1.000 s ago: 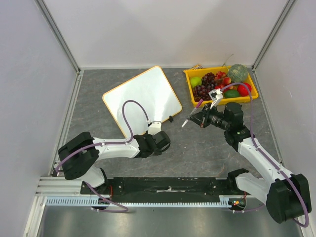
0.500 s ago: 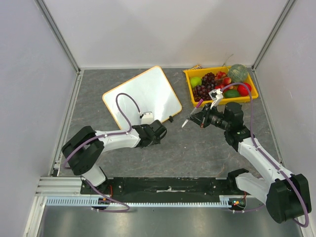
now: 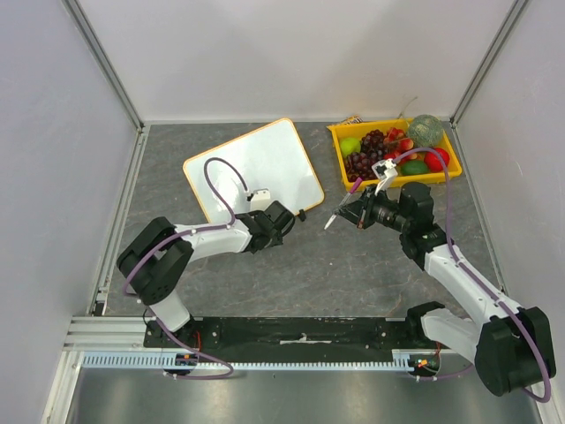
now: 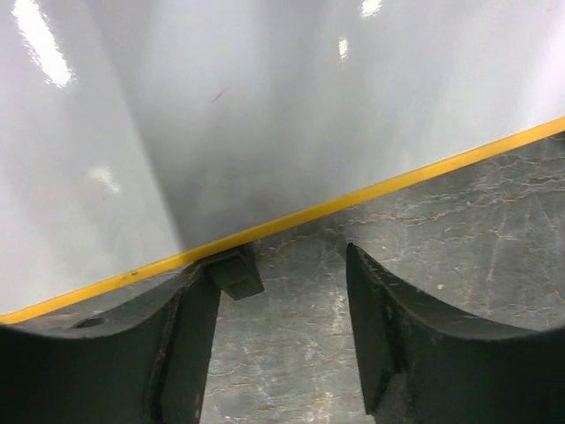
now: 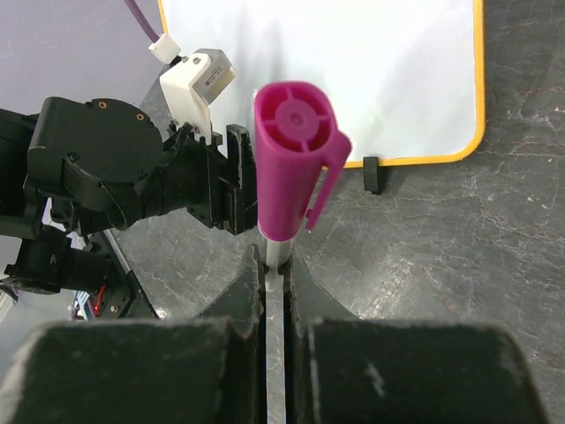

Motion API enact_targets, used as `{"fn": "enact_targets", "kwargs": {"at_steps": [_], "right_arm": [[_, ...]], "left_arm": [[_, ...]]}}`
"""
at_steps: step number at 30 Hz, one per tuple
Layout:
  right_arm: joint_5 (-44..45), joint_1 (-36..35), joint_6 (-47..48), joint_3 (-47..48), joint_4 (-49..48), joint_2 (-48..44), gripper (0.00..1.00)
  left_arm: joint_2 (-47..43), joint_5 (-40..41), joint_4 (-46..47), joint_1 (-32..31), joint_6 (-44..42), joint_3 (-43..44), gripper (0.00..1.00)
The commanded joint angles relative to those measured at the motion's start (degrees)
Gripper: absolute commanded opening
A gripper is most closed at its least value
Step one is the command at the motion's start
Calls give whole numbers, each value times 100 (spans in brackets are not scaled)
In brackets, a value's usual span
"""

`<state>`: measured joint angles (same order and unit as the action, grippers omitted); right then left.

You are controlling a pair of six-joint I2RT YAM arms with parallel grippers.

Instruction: Write a sentence on the whiteboard

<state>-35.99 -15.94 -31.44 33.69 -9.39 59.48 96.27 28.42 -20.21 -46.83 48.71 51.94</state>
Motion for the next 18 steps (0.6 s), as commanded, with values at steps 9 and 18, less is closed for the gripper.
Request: {"fn": "enact_targets", "kwargs": {"at_steps": [9,18], "right_arm": [[-154,21,-108,50,-441,178,0],[-84,21,-134,138,-380,90,0]], "left_arm": [[270,-223,157,104,-599,-307,2],[-38,-416,123,-450,-126,-562,2]]}}
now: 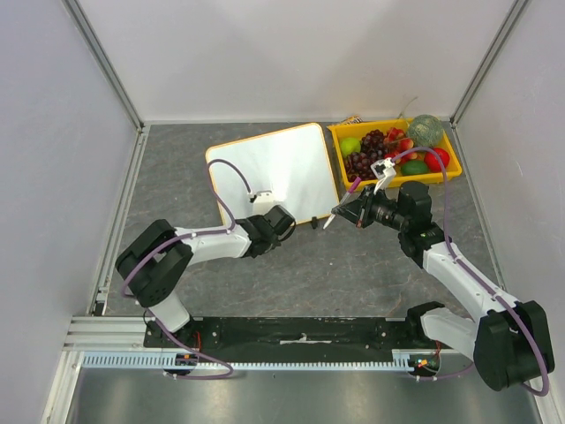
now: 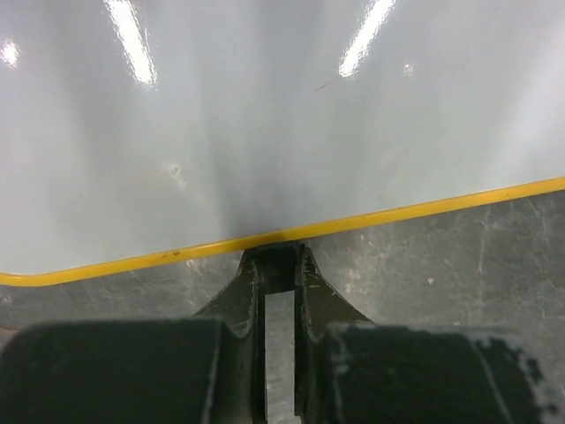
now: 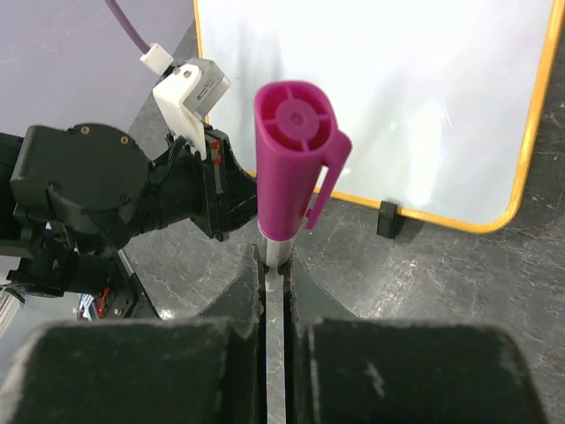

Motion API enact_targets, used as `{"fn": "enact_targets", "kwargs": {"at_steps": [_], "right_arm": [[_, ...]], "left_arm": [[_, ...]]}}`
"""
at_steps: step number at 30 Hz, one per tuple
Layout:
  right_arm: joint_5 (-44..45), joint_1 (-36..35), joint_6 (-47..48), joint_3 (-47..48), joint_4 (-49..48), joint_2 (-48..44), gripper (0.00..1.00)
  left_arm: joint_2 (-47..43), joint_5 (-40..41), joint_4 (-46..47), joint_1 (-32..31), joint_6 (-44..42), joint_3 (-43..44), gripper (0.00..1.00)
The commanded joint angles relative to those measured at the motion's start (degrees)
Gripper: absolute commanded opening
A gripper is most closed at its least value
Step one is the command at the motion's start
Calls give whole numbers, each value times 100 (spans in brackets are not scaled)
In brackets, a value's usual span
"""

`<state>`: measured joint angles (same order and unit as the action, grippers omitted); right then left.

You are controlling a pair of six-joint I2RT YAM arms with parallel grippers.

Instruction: Write a sentence on the whiteboard

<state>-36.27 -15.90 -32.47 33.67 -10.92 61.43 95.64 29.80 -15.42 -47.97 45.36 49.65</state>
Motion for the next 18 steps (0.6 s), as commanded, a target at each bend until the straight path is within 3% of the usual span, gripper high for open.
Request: {"fn": "enact_targets", "kwargs": {"at_steps": [1,18], "right_arm": [[-55,17,-40,140,-227,-105,0],[147,26,74,228,134,-535,0]], "left_arm": [[-9,-598,-417,-397,305,-333,2],[-519,-967,-1173,-1900,1852,-465,2]]}}
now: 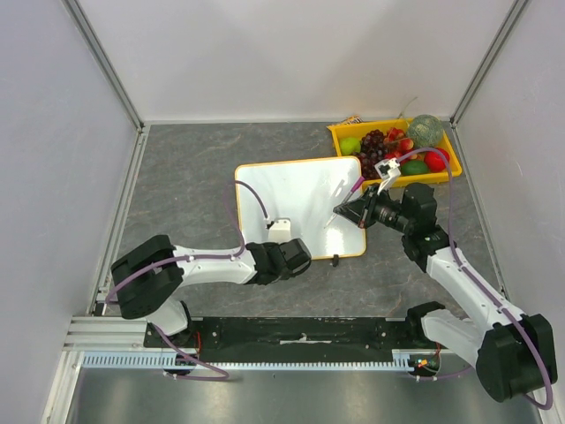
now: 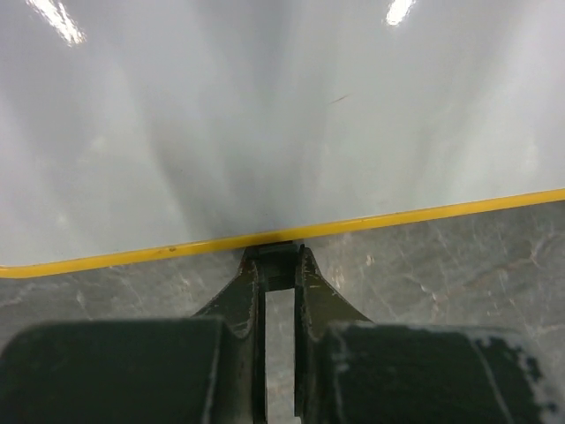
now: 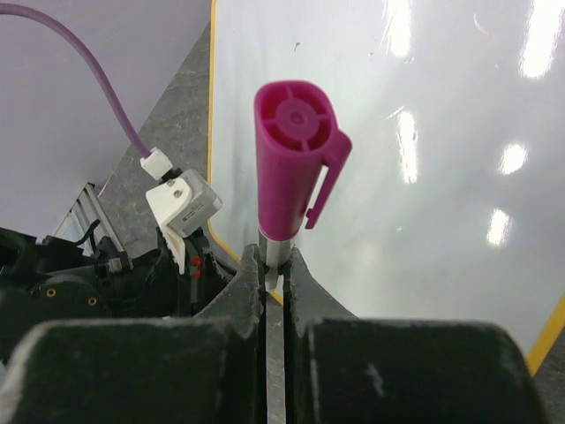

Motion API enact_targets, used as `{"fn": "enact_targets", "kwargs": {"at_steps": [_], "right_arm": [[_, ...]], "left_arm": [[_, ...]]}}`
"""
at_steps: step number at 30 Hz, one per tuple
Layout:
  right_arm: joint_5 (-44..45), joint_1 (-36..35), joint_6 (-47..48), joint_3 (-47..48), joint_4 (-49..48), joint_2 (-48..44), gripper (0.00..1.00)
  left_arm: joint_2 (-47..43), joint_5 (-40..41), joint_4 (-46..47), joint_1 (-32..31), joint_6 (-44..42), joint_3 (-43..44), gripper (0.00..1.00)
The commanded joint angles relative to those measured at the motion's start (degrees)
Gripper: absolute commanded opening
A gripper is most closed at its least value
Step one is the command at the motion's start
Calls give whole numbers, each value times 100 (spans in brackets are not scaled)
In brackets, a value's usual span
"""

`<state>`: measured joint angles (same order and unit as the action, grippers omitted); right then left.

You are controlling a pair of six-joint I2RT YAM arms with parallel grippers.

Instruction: Write a sentence on the whiteboard

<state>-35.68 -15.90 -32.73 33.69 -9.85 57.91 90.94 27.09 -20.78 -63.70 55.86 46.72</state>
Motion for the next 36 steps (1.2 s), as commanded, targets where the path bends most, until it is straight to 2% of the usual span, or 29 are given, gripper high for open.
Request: {"fn": "enact_targets", "kwargs": {"at_steps": [1,14,25,30,32,33,34,36], "right_arm": [[88,26,109,225,44,-201,0],[35,34,135,287,220,-395,0],[-53,35,153,340,220,-403,0],[-71,34,162,340,220,-403,0],[-70,34,153,348,229,-403,0],[-71,34,136,357,229,-403,0],[-79,34,127,366,229,-403,0],[-79,34,127,392,220,-456,0]], "left_arm": [[-102,-696,-682,-423,917,-172,2],[372,-907,-1112,-1381,1806,328,2],[609,-1048,-1051,-1672,1727,680,4],[487,-1110,-955,-1742,1657,707,16],[460,-1110,-920,-1751,1569,724,25],[460,-1118,-911,-1768,1525,742,45],[425,-1127,-841,-1795,1412,742,58],[355,-1119,-700,-1856,1288,742,70]]}}
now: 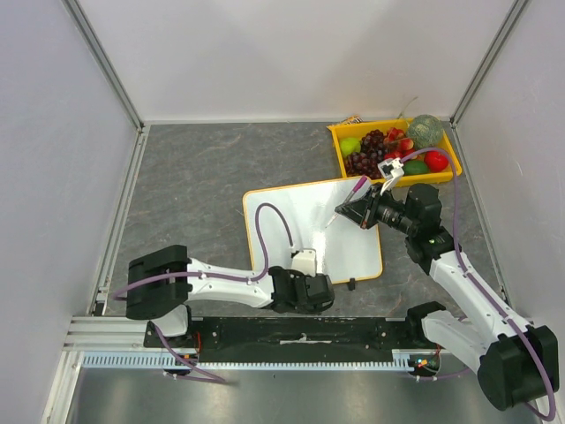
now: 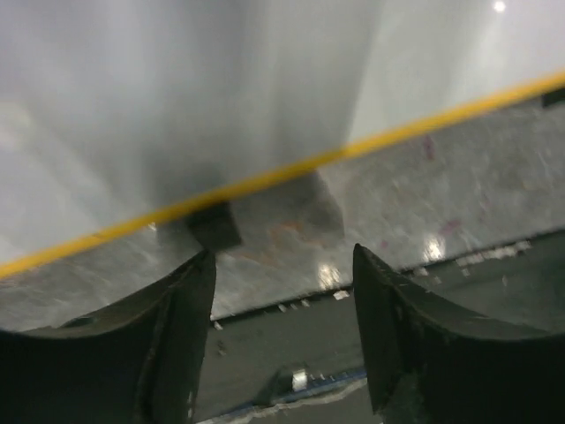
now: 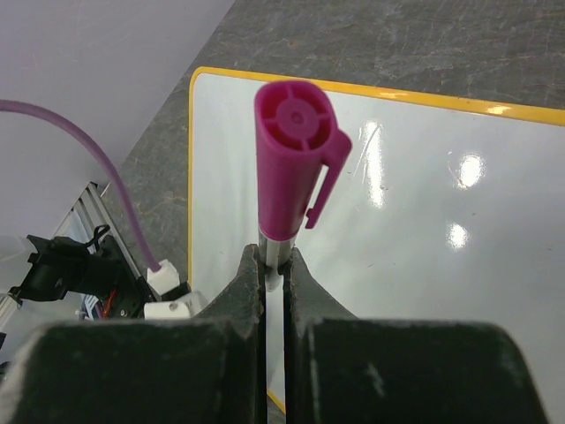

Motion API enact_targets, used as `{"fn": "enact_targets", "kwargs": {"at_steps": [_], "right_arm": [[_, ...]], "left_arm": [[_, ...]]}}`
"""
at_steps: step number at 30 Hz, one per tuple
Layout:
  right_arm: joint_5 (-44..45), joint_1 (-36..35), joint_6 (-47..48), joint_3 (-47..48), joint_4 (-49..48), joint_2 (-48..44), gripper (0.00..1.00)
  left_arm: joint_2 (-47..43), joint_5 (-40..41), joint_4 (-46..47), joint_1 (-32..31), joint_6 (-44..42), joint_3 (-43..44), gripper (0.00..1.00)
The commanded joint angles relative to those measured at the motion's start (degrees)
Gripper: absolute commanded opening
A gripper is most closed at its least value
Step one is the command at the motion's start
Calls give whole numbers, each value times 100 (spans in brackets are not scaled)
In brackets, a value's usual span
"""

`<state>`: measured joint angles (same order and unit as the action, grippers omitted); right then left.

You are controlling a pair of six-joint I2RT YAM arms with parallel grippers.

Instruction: Write a sentence on the whiteboard

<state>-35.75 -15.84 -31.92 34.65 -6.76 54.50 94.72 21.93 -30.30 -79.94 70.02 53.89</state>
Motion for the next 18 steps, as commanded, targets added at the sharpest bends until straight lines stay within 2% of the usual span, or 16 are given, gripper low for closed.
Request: {"fn": "enact_targets", "kwargs": {"at_steps": [1,8,15,18], "right_arm": [[-64,28,37,314,-88,-132,0],[-46,37,72,375,17,-221,0],[41,54,142,375,175,-317,0],[120,54,230,402,324,-378,0]], "left_arm": [[-76,-629,384,-241,-225,8,71],[-594,-463,376,-259,-1059,174,72],[-1429,56,350,-197,-2491,543,73],[-1649,92,411,-118,-2958,728,77]]}}
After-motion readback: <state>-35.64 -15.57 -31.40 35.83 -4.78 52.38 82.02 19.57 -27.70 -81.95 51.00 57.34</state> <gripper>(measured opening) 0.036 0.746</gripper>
